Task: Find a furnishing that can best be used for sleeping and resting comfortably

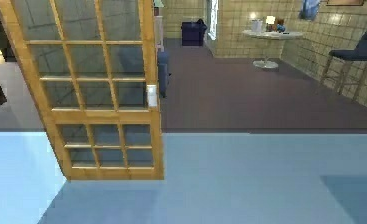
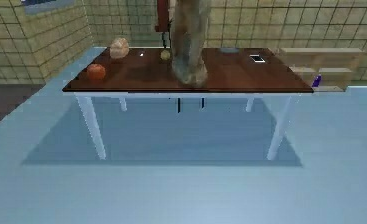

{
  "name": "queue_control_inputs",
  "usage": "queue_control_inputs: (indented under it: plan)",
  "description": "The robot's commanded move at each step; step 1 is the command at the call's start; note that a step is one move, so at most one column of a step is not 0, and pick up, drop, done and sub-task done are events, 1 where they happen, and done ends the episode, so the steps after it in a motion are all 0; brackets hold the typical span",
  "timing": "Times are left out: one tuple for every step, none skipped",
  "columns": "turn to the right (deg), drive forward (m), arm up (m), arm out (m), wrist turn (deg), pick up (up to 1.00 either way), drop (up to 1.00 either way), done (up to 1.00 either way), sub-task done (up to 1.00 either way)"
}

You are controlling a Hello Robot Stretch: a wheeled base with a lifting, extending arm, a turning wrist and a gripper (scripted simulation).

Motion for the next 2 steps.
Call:
queue_control_inputs:
  plan:
    - [0.0,0.25,0.00,0.00,0.0,0.00,0.00,0.00,0.00]
    - [-45.0,0.00,0.00,0.00,0.0,0.00,0.00,0.00,0.00]
